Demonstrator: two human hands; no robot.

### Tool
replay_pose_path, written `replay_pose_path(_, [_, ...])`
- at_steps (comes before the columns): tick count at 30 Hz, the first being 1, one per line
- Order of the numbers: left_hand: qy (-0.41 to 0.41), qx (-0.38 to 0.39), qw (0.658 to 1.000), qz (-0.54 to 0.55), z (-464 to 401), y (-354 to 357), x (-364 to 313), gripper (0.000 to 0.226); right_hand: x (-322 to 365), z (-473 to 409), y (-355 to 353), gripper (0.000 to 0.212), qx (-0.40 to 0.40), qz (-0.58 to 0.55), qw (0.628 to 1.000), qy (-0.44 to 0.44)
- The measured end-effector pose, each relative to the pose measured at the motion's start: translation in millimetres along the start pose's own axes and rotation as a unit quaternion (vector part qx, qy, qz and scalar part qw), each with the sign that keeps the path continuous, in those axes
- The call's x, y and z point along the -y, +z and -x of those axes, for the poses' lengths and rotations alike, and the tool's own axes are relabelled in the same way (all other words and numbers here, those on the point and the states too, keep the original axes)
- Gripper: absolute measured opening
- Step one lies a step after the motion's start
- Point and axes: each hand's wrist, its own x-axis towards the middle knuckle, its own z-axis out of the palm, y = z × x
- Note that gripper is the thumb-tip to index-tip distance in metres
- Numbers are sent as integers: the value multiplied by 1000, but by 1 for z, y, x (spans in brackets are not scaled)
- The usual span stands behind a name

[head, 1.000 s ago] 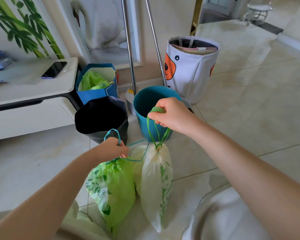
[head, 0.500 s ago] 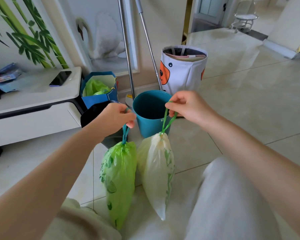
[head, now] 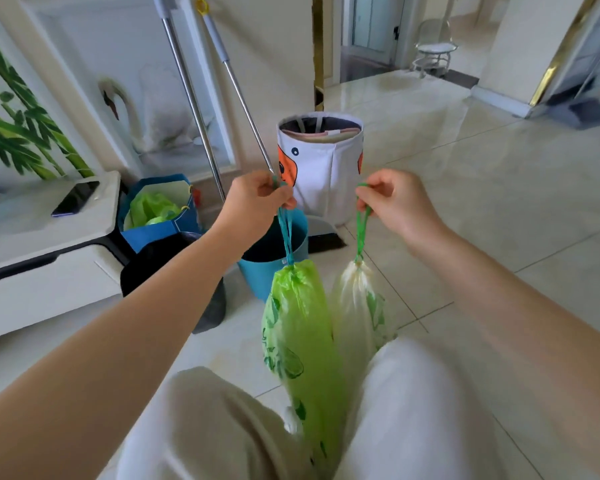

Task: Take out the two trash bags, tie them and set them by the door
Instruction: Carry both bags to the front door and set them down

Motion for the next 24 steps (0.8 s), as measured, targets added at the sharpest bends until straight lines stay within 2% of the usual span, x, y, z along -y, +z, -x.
replay_pose_path(2, [14,11,1000,22,-15,30,-4,21,-13,-12,-16,21,-36,-23,999,19])
replay_pose_path(7, [29,46,997,53,-59,113,-13,10,-48,-48,-56,23,-103,-72,990,58])
replay_pose_path(15, [51,148,986,58,-154,233,-38,12,-97,-131,-125,4,-172,31,981,80])
replay_pose_path(19, [47,186,981,23,-185,265,-78,16,-83,-149,-169,5,-179,84,973,119])
replay_pose_path(24, [71,239,967,-52,-195,281,-166,14,-28,-152,-242,6,-201,169,956,132])
